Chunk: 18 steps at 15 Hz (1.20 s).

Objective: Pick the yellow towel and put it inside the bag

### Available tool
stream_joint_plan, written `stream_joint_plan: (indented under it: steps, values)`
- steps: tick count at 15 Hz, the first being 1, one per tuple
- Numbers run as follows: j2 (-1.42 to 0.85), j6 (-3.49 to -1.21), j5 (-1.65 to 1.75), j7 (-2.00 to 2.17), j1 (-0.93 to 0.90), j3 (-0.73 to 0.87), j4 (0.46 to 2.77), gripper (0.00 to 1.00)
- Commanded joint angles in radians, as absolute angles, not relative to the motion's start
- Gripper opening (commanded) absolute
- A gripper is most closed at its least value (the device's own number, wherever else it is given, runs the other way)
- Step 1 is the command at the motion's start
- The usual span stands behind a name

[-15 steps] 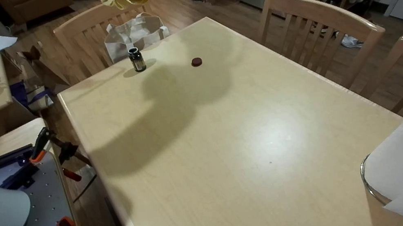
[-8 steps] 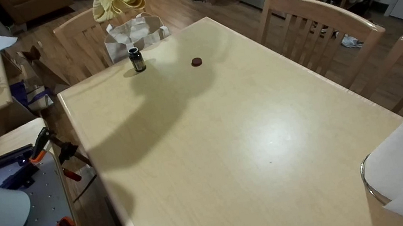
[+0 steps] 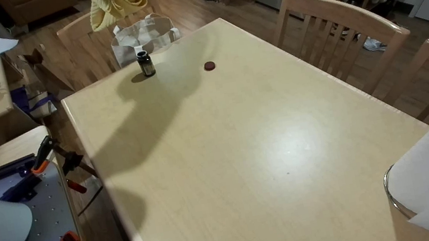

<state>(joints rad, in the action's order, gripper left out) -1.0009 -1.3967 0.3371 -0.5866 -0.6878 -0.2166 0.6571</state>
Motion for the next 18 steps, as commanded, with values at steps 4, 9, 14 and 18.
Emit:
stream_joint_plan:
  steps: [4,9,14,18]
  values:
    - [-1.108,-1.411,0.331,-0.760,-0.727,-0.157,0.516,0.05]
    - [-1.154,-1.407,0.348,-0.747,-0.766,-0.084,0.470,0.05]
    - [-1.252,-1.450,0.372,-0.728,-0.838,-0.018,0.434,0.05]
    - [-1.297,-1.460,0.409,-0.759,-0.883,0.042,0.407,0.05]
